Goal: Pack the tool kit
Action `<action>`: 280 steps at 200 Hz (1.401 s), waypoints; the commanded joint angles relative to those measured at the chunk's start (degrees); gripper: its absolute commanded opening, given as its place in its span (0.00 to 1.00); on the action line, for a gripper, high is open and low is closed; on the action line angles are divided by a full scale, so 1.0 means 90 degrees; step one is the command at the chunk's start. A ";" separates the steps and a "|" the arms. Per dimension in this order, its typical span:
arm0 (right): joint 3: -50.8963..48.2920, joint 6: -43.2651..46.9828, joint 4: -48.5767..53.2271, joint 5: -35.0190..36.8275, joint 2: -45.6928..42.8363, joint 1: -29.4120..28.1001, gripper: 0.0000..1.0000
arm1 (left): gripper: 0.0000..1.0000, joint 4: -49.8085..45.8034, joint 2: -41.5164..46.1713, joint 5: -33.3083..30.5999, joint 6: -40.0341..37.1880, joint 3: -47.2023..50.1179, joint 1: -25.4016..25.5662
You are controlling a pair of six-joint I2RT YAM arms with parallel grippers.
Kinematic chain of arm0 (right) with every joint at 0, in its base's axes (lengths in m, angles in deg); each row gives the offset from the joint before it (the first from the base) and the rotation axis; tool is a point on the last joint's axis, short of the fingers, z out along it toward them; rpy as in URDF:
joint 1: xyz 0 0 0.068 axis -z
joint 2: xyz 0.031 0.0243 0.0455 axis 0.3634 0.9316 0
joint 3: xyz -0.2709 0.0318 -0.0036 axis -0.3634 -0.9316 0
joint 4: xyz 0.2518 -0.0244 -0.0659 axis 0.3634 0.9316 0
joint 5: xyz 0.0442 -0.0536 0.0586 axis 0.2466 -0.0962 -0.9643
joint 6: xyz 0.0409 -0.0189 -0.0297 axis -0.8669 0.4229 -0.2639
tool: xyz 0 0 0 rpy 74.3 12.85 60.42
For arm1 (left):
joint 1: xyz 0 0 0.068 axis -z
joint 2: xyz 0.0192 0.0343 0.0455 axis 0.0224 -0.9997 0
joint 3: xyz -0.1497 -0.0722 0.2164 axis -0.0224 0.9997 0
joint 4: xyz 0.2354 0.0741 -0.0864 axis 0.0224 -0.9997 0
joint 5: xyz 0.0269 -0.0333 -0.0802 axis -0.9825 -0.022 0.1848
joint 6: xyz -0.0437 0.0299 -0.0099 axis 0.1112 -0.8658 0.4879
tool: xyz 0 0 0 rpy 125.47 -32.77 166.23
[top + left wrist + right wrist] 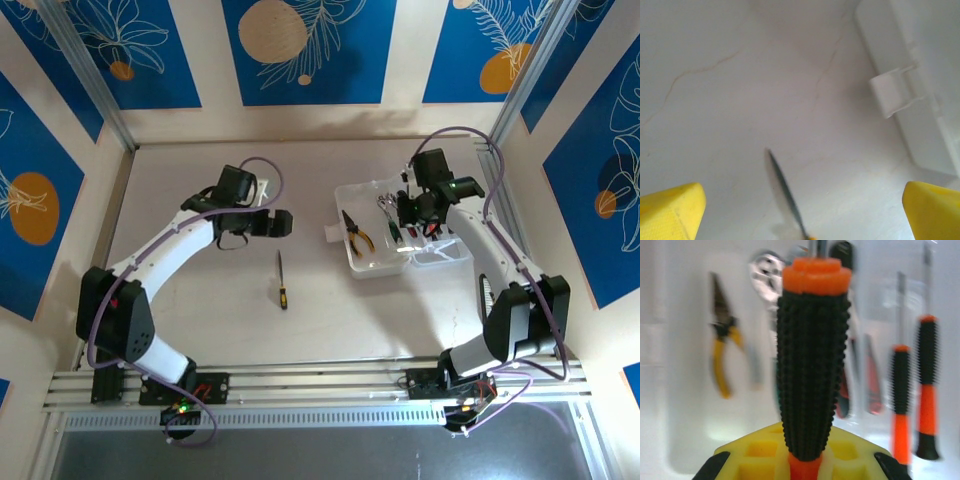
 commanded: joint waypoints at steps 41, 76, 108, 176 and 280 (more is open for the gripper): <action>0.0116 0.0311 0.0494 0.1194 0.0421 0.0062 0.01 | 1.00 -0.0395 -0.0264 -0.0421 -0.0148 0.0519 -0.0011; 0.0158 0.0370 0.0506 0.1323 0.0549 0.0126 0.04 | 1.00 -0.0317 -0.0373 -0.0320 -0.0133 0.0524 0.0013; 0.0126 0.0360 0.0511 0.1320 0.0547 0.0174 0.10 | 1.00 -0.0287 -0.0408 -0.0279 -0.0133 0.0520 0.0035; 0.0115 0.0341 0.0492 0.1170 0.0527 0.0209 0.27 | 1.00 -0.0277 -0.0405 -0.0209 -0.0167 0.0520 0.0035; 0.0389 0.0262 0.0587 0.0514 -0.0145 0.0099 0.87 | 0.95 -0.0458 -0.0605 -0.0497 -0.0204 0.0774 0.0232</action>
